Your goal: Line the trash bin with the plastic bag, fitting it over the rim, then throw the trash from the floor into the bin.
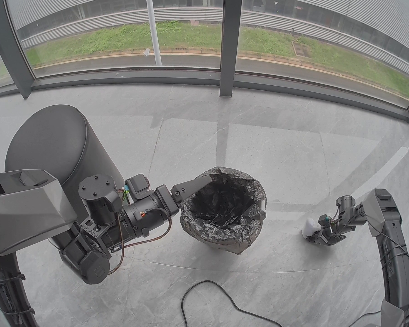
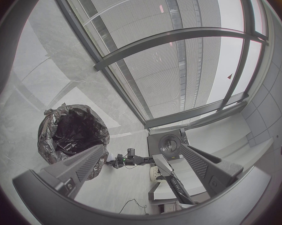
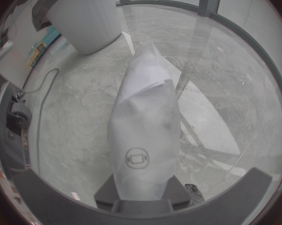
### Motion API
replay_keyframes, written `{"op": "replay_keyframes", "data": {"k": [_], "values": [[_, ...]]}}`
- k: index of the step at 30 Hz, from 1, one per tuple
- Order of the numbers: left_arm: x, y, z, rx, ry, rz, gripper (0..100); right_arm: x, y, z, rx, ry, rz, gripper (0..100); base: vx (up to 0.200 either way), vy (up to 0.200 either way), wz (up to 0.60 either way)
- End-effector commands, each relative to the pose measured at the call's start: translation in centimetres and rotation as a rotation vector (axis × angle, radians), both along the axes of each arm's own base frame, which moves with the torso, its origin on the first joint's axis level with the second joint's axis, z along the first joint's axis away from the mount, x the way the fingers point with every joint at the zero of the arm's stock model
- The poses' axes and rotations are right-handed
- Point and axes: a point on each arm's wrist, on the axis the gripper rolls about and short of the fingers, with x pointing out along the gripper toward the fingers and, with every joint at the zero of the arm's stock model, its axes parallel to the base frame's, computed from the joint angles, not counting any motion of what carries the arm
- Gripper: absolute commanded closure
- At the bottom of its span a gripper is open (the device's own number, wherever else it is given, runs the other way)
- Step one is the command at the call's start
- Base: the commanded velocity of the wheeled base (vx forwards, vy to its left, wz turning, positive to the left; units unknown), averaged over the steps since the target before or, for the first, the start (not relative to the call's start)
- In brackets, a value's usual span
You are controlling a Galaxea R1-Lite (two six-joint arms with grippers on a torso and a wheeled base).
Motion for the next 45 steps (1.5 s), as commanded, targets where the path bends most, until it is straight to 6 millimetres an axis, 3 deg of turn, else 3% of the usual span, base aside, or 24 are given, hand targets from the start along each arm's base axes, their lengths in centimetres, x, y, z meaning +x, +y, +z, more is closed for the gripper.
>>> {"op": "replay_keyframes", "data": {"k": [1,3,4,5,6,8,9,10,11,12,13,14,15,16,20,24,29,34,35,38,45], "values": [[-0.8,0.6,1.6,-0.015,-0.038,0.026,0,0.2,0.0,5.5,0.076,0.110,-0.092,100,0.000,0.000,0.00],[-1.0,0.8,2.0,-0.010,-0.061,0.038,0,0.6,-0.1,10.4,0.095,0.082,-0.120,100,0.000,0.000,0.00],[-1.2,0.9,2.3,-0.006,-0.075,0.042,0,1.1,-0.2,14.7,0.100,0.001,-0.119,100,0.000,0.000,0.00],[-1.3,0.9,2.3,-0.004,-0.078,0.042,0,1.1,-0.2,15.3,0.101,-0.011,-0.118,100,0.000,0.000,0.00],[-1.7,1.2,2.6,0.007,-0.098,0.046,0,1.1,0.4,21.1,0.122,-0.100,-0.109,100,0.000,0.000,0.00],[-2.2,1.4,2.7,0.019,-0.107,0.047,0,0.7,2.2,26.2,0.151,-0.160,-0.102,100,0.000,0.000,0.00],[-2.3,1.5,2.8,0.020,-0.108,0.047,0,0.6,2.4,26.5,0.153,-0.163,-0.102,100,0.000,0.000,0.00],[-2.6,1.6,2.8,0.029,-0.113,0.048,0,-0.2,4.9,31.2,0.178,-0.216,-0.075,100,0.000,0.000,0.00],[-2.9,1.8,2.8,0.036,-0.114,0.048,0,-1.0,7.5,34.0,0.199,-0.234,-0.045,100,0.000,0.000,0.00],[-3.0,1.8,2.8,0.037,-0.115,0.050,0,-1.2,7.8,34.4,0.202,-0.235,-0.042,100,0.000,0.000,0.00],[-3.4,2.1,2.9,0.048,-0.122,0.050,0,-2.8,12.1,37.8,0.231,-0.246,0.017,100,0.000,0.000,0.00],[-3.5,2.1,2.9,0.049,-0.126,0.051,0,-3.2,13.1,38.5,0.236,-0.249,0.033,100,0.000,0.000,0.00],[-3.6,2.2,3.2,0.050,-0.137,0.053,0,-4.6,16.1,40.5,0.242,-0.262,0.090,100,0.000,0.000,0.00],[-3.7,2.3,3.4,0.048,-0.144,0.054,0,-5.5,17.8,41.4,0.240,-0.264,0.124,100,0.000,0.000,0.00],[-3.9,2.6,3.8,0.044,-0.156,0.061,0,-7.5,23.7,41.3,0.257,-0.177,0.249,100,0.000,0.000,0.00],[-3.9,2.7,3.7,0.046,-0.152,0.063,0,-7.8,26.6,38.4,0.266,-0.011,0.259,100,0.000,0.000,0.00],[-3.9,2.7,3.5,0.051,-0.143,0.086,0,-6.6,27.6,34.5,0.242,0.092,0.256,100,0.000,0.000,0.00],[-3.8,2.8,3.1,0.056,-0.128,0.106,0,-5.5,30.0,28.8,0.222,0.205,0.276,100,0.000,0.000,0.00],[-3.8,2.8,3.1,0.056,-0.128,0.106,0,-5.5,30.0,28.8,0.222,0.205,0.276,100,0.000,0.000,0.00],[-3.7,2.7,3.0,0.060,-0.125,0.108,0,-3.7,31.7,24.8,0.240,0.145,0.302,100,0.000,0.000,0.00],[-3.3,3.7,2.9,0.065,-0.119,0.141,0,-3.4,33.8,24.5,0.288,0.079,0.305,100,0.000,0.000,0.00]]}}
